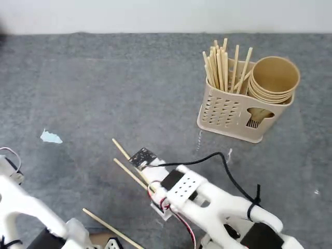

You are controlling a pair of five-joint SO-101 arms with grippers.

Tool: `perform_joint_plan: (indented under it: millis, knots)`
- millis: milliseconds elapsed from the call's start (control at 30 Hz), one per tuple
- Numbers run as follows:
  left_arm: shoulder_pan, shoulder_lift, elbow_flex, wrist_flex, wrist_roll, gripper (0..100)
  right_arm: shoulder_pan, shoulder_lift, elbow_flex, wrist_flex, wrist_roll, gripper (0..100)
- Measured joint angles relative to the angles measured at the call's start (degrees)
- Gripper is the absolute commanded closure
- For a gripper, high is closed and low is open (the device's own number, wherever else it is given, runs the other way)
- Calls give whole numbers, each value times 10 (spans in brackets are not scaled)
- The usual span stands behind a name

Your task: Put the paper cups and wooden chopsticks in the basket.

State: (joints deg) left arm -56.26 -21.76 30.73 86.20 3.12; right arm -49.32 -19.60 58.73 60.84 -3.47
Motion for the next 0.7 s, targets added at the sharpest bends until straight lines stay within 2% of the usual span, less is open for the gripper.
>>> perform_joint_plan:
  millis: [167,233,500,700]
  knots:
    - [0,0,0,0,0,987,29,3,-19,6,25,784]
    - [0,0,0,0,0,987,31,3,-40,16,27,745]
    - [0,0,0,0,0,987,30,7,-164,22,29,743]
    - [0,0,0,0,0,987,-23,69,-212,-26,29,742]
